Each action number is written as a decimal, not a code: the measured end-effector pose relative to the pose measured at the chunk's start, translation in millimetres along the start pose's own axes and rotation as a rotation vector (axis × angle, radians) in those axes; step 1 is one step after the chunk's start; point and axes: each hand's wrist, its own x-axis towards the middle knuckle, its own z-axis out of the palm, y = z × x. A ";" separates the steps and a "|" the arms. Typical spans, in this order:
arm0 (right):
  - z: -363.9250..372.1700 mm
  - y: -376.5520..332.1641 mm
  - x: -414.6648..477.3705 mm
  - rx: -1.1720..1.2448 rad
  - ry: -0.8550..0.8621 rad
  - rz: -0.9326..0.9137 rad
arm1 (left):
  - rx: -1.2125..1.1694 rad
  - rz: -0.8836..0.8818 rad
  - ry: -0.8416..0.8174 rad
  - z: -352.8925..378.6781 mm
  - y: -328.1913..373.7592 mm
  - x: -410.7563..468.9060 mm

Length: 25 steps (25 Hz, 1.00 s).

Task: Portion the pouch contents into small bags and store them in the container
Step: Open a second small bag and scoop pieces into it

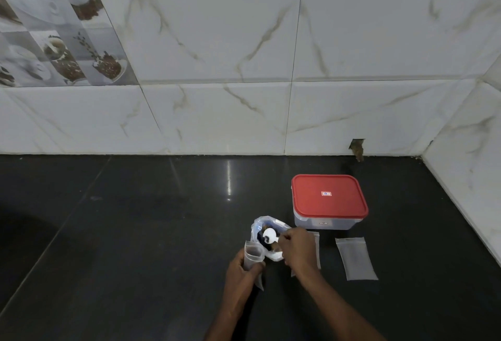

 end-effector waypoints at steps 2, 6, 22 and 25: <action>4.8 -2.6 -5.5 -0.260 -0.034 -0.072 | -0.017 -0.002 -0.007 2.7 1.5 -2.1; 18.3 -8.9 -22.7 -0.403 -0.112 -0.184 | -0.058 0.003 -0.015 3.9 6.1 -3.8; 18.0 -1.7 -23.0 -0.571 -0.101 -0.289 | -0.166 0.028 -0.034 13.5 21.7 -18.9; 11.3 -7.3 -10.2 -0.340 -0.039 -0.157 | -0.120 0.019 -0.017 7.3 17.8 -13.9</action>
